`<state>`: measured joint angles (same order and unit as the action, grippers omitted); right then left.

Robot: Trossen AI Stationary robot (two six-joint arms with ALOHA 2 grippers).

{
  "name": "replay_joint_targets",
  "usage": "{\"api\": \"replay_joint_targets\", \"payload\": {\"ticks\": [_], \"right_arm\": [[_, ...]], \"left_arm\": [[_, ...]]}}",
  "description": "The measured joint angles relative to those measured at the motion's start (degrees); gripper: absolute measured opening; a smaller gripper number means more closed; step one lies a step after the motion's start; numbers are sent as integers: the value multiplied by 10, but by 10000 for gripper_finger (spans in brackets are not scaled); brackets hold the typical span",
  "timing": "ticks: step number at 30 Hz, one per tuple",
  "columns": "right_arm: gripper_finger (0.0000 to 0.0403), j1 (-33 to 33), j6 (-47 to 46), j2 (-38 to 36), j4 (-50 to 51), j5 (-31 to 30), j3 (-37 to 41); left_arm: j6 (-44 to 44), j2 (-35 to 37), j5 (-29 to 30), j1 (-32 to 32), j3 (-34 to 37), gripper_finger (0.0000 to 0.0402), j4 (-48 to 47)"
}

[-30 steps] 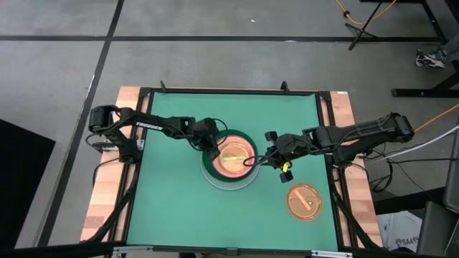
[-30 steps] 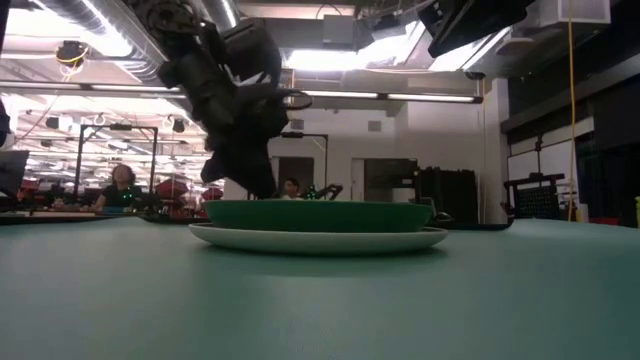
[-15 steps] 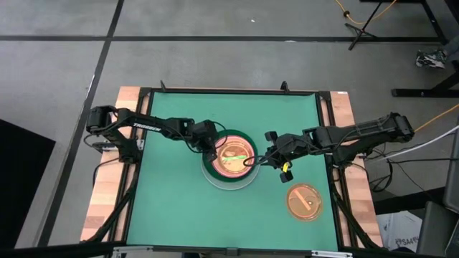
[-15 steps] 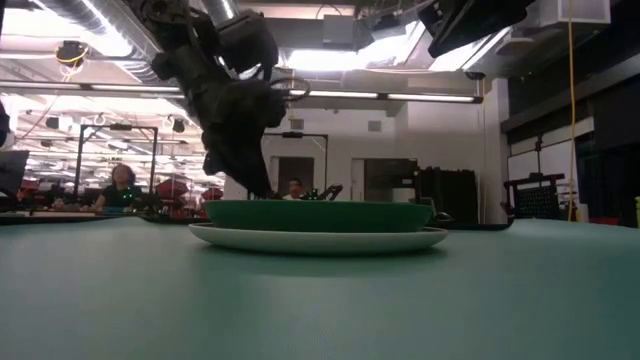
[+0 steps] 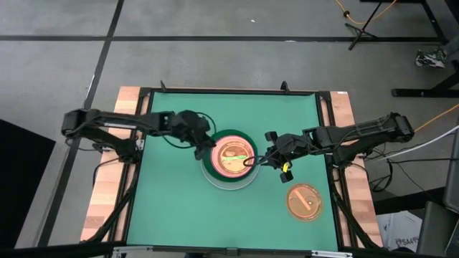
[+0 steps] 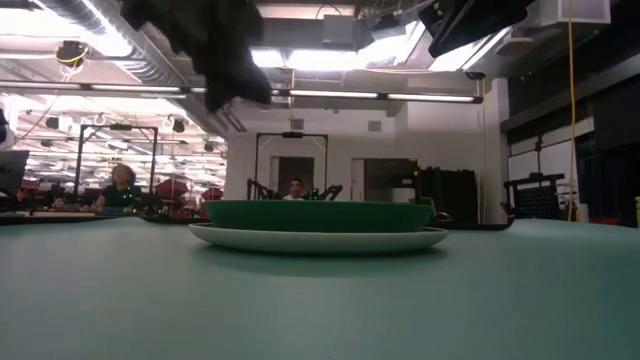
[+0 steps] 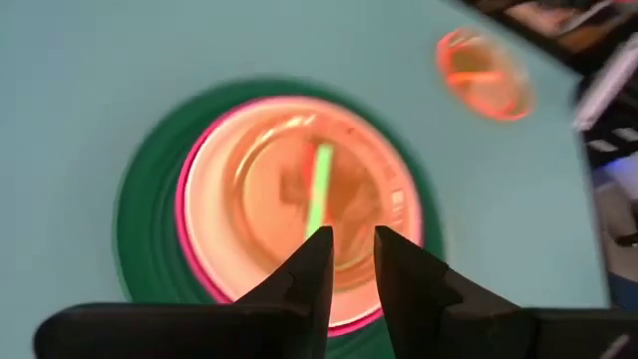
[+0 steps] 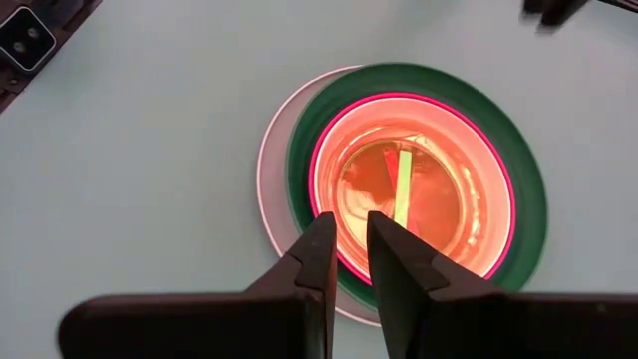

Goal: Stack plastic plates
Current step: Stack the orange plate on top of the light green plate

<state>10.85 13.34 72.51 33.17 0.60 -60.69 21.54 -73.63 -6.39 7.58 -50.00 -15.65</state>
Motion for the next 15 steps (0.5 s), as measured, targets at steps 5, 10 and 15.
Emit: {"api": "replay_joint_targets", "payload": {"ticks": [5, 10, 15], "right_arm": [[51, 0, 0, 0, 9, 5, 0], [52, 0, -27, 0, 74, 1, 0], [89, 0, -59, 0, 139, -7, 0]], "left_arm": [[-34, 83, 12, -28, 0, 70, -2], [-47, 144, 53, -77, 0, 70, -5], [-45, 165, 107, -128, 0, 70, -19]]}}
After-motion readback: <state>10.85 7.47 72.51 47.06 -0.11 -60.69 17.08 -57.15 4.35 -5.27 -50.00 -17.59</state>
